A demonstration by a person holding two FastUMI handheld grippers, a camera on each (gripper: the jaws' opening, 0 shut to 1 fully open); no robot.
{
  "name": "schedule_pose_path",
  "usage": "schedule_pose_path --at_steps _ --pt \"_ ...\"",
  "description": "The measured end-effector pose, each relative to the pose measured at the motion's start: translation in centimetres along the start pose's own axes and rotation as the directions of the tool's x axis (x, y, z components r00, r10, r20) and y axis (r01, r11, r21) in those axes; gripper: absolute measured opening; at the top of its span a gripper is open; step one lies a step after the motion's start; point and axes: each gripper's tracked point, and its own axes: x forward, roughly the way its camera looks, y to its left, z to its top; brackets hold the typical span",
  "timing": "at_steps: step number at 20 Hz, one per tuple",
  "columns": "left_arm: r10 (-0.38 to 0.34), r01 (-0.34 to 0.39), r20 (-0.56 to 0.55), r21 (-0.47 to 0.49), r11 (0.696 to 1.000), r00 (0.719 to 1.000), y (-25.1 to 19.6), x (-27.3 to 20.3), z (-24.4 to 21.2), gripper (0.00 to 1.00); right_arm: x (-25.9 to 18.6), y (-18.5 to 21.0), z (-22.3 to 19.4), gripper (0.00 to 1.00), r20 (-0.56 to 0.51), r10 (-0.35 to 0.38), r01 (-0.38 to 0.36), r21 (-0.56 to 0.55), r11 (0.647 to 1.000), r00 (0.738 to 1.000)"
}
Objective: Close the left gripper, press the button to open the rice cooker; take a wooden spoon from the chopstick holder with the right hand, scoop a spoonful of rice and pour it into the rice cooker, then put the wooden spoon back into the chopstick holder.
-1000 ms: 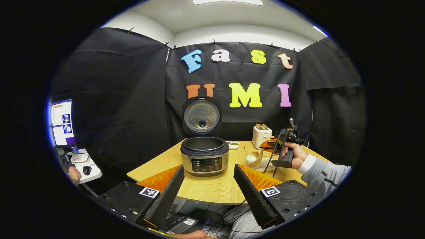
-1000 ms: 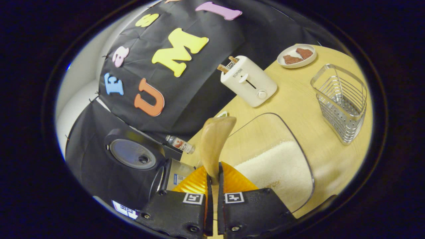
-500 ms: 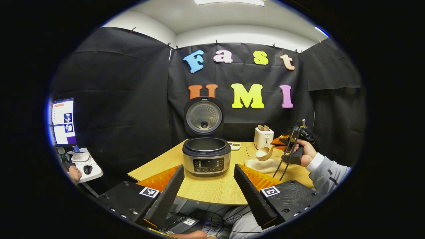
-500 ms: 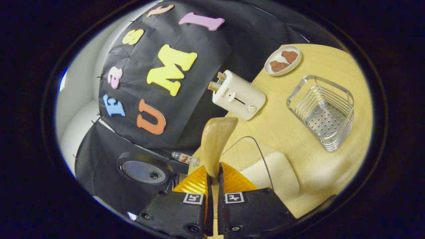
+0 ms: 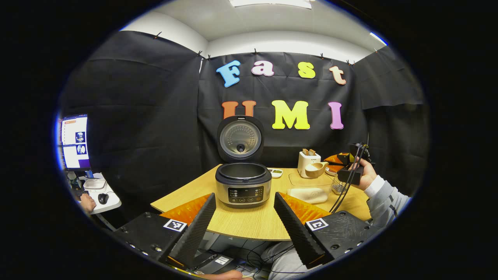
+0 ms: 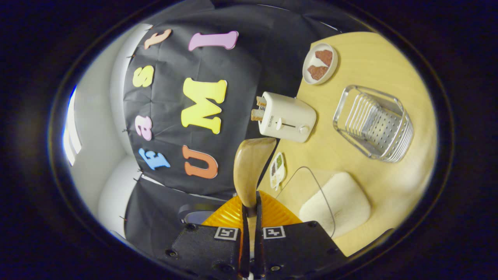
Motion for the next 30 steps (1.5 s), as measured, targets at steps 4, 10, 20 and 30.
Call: schedule_pose_path --at_steps 4,10,20,30 --pt "0.014 -0.014 0.002 0.000 1.000 1.000 0.7 -0.1 0.2 0.96 0.0 3.5 -0.9 0.10 -0.001 0.125 -0.123 0.131 0.984 0.992" --pt "-0.027 0.027 0.042 -0.006 1.000 0.999 0.4 -0.8 1.6 0.96 1.6 5.9 -4.4 0.10 -0.026 0.110 -0.106 0.118 0.987 0.994" --pt "-0.024 0.023 0.083 0.010 1.000 0.996 2.5 -2.6 1.7 0.96 6.1 9.3 -9.5 0.10 -0.046 0.036 -0.040 -0.093 0.995 0.998" --pt "-0.009 0.008 0.061 0.003 1.000 0.998 3.8 -2.7 0.6 0.96 10.8 11.1 -17.0 0.10 -0.027 -0.088 0.070 -0.392 0.917 0.996"
